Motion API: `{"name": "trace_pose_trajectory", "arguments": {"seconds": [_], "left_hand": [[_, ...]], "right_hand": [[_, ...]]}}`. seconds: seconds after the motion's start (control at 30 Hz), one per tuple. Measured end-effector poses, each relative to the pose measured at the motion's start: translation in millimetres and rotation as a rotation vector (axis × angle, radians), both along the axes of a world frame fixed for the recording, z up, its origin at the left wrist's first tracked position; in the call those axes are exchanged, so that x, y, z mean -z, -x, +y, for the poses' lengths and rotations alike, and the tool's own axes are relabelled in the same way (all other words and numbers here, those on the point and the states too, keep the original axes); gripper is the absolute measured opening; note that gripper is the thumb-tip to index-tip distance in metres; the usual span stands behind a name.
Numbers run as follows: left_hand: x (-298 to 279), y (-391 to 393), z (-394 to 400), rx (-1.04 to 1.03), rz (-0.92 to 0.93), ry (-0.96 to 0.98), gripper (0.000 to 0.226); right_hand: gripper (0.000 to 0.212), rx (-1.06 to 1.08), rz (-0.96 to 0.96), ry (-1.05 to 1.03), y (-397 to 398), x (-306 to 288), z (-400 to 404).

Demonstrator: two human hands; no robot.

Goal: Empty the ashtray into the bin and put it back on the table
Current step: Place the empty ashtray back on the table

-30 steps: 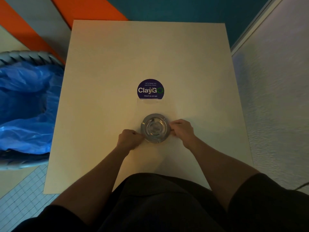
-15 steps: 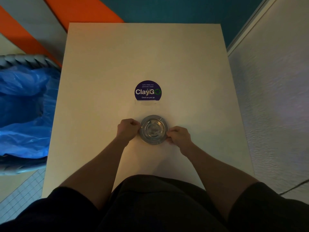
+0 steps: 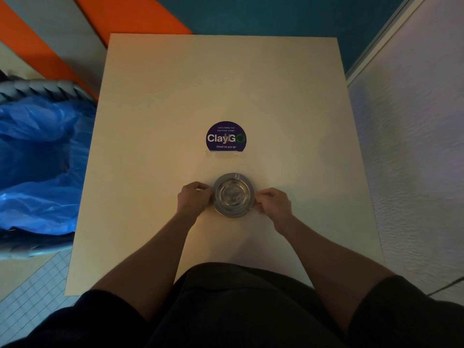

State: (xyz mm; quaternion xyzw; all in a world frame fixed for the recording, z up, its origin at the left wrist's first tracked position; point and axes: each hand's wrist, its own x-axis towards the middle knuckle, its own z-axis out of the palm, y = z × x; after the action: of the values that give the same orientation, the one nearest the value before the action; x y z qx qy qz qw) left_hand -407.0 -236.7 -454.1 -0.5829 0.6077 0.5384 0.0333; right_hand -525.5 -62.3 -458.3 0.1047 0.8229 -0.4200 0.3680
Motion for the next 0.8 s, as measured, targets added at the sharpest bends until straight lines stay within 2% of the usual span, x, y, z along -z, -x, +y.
{"name": "trace_pose_trajectory", "arguments": {"seconds": [0.37, 0.8], "left_hand": [[-2.5, -5.3, 0.9, 0.049, -0.031, 0.014, 0.006], [-4.4, -11.8, -0.4, -0.001, -0.01, -0.034, 0.004]], "right_hand": [[0.011, -0.072, 0.049, -0.03, 0.3, -7.0, -15.4], [0.003, -0.067, 0.006, -0.007, -2.7, -6.5, -8.0]]}}
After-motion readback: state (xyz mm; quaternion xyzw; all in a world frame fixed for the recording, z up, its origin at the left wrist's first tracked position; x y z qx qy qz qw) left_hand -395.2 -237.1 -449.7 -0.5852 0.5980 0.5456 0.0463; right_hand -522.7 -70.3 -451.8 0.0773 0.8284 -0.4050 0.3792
